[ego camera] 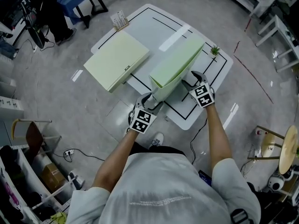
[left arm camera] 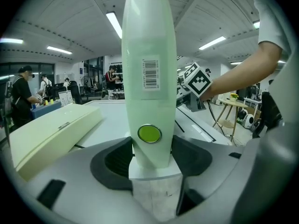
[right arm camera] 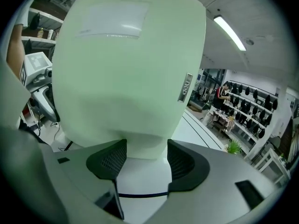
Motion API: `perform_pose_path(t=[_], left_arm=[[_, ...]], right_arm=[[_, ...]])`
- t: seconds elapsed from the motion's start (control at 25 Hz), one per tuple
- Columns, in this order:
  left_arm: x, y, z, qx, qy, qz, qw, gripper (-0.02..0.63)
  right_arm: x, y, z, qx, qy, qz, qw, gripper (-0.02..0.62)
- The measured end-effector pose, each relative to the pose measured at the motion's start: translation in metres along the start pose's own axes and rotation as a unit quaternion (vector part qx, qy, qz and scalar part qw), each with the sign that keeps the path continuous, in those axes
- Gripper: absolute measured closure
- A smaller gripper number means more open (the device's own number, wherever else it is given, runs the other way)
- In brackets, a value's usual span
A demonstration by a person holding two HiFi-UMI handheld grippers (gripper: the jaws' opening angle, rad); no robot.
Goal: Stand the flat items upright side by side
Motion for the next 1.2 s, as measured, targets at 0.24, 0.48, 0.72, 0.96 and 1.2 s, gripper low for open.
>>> perform_pose_path(t=[0.24, 0.48, 0.72, 0.96, 1.2], left_arm=[[-0.004, 0.004, -0.003, 0.003, 0.005, 0.009, 0.9999, 0.33], [0.011, 0.008, 0.0, 0.031, 0.015, 0.032, 0.9989, 0.328], [0.065, 0.036, 0.006, 0.042, 0.006, 0.054, 0.9977, 0.328], [0.136, 0.084, 0.013, 0.059, -0.038, 0.067, 0.9953, 0.328], [0.2, 0.15, 0.004, 0.056, -0.073, 0.073, 0.9931, 0.328]], right_arm=[[0.0, -0.005, 0.002, -0.019, 0.019, 0.014, 1.0, 0.291], [0.037, 0.002, 0.032, -0.136, 0.067, 0.073, 0.986, 0.282], [0.087, 0.042, 0.047, -0.23, 0.11, 0.129, 0.958, 0.296], [0.111, 0.099, 0.005, -0.241, 0.108, 0.155, 0.952, 0.296], [0.107, 0.153, -0.049, -0.241, 0.099, 0.185, 0.947, 0.296]])
Point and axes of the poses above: the fingertips, and each gripper's own axes: x backward along the fingers, y to its left, z out of its underside, the point moved 10 cm from there along x, backward along the fingers, and after that the axes turned 15 degrees about z, right-handed, at the moved point
